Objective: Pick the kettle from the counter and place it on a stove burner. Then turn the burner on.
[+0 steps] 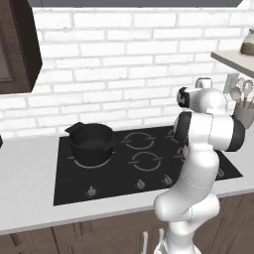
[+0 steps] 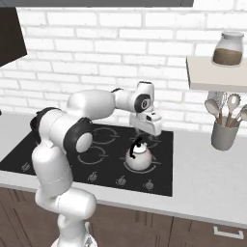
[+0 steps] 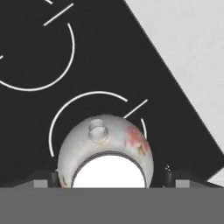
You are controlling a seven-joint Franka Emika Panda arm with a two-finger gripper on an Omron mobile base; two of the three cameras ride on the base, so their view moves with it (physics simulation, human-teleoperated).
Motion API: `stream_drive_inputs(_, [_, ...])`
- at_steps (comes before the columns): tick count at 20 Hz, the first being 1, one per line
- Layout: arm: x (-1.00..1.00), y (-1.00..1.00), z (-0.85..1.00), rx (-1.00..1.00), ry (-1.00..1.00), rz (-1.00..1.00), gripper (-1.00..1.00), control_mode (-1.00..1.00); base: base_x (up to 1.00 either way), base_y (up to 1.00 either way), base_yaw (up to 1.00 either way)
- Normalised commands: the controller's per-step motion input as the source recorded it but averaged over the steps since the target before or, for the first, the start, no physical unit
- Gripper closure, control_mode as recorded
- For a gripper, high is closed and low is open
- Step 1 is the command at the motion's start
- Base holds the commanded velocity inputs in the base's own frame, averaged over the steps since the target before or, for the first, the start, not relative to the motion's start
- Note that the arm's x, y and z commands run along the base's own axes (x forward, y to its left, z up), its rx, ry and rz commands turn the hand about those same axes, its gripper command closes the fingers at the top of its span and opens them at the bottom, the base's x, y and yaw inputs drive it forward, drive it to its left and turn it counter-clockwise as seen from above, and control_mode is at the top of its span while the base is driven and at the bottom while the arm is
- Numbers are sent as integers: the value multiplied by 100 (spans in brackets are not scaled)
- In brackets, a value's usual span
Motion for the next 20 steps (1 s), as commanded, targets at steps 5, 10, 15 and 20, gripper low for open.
stream_drive_inputs(5, [-91, 0, 61, 3, -23, 16, -100, -100, 0, 0, 0])
stream_drive_inputs(10, [-100, -18, 5, 0, -7, 36, -100, -100, 0, 0, 0])
stream_drive_inputs(15, [-98, -42, -9, 0, 0, 45, -100, -100, 0, 0, 0])
stream_drive_inputs(20, [-54, -50, -28, 0, 5, 47, -100, -100, 0, 0, 0])
